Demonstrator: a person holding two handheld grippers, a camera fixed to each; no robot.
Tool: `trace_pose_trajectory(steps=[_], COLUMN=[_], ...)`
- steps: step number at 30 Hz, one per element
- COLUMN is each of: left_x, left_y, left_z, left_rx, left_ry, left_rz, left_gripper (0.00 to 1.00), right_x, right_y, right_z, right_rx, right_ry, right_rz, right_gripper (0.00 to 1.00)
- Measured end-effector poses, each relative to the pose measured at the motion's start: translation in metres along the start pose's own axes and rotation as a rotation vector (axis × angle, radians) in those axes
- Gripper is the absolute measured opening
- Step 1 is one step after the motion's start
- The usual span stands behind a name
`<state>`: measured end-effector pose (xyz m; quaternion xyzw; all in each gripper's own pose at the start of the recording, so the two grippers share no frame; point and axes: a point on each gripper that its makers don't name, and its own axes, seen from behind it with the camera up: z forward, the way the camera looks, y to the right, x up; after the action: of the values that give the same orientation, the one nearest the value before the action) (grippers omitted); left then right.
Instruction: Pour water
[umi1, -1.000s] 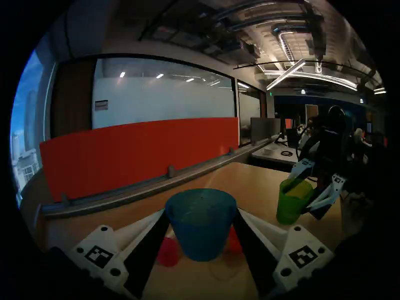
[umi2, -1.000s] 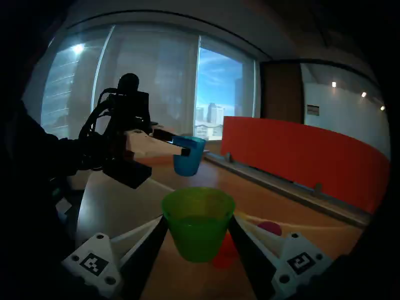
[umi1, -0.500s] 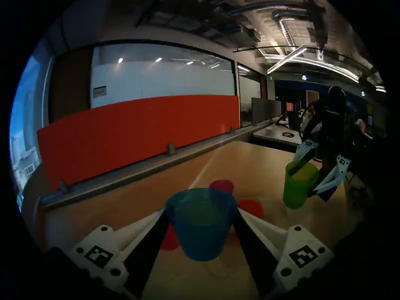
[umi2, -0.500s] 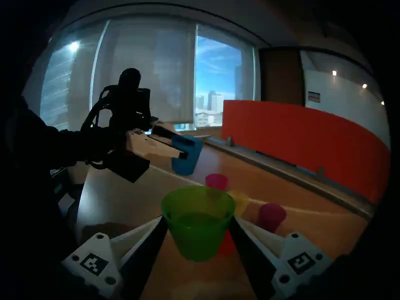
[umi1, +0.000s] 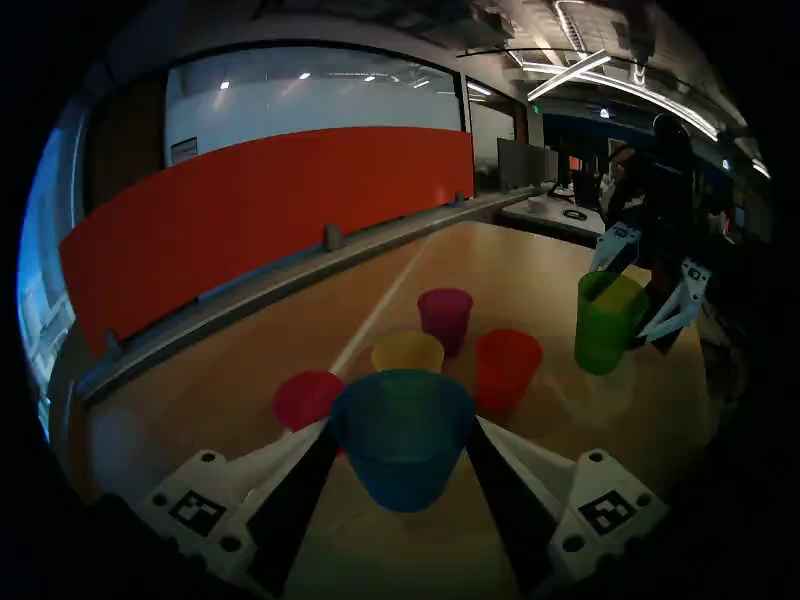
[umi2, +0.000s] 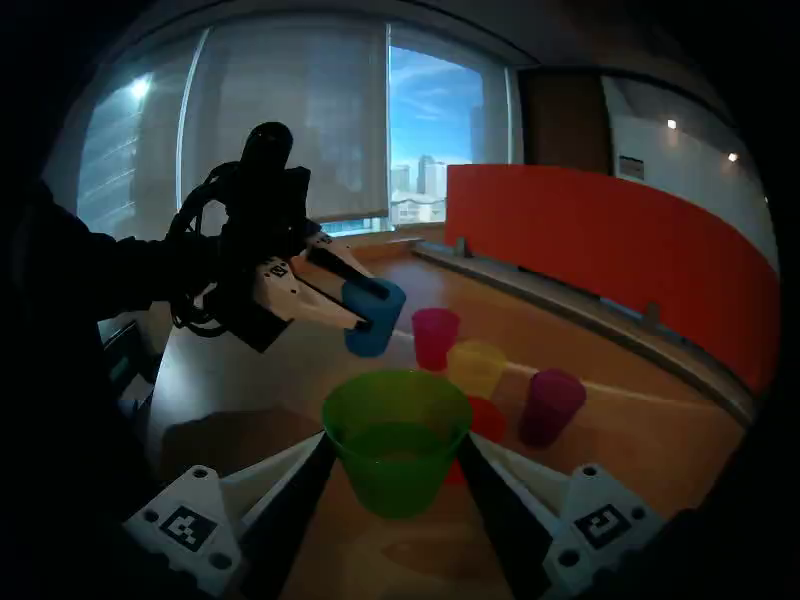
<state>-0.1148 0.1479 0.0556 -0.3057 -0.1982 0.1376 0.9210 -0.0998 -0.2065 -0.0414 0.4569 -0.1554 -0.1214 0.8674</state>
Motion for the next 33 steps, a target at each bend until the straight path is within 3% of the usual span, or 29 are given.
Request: trace_pose_trajectory(steps=[14,33], left_x=[-0.038,-0.062], left_y=[0.003,0.001], left_z=[0.02,0.023], left_rx=[-0.018,-0.031], left_ry=[-0.101,-0.133], left_rz=[0.02,0.023], left_gripper=[0.87,0.87], right_x=[-0.024,-0.031], right_y=[0.002,0.004], right_z=[0.012,0.014], right_rx=[0.021,0.015], right_ry=[-0.058,-0.072], right_rz=[0.021,0.024], right_gripper=[0.87,0.87])
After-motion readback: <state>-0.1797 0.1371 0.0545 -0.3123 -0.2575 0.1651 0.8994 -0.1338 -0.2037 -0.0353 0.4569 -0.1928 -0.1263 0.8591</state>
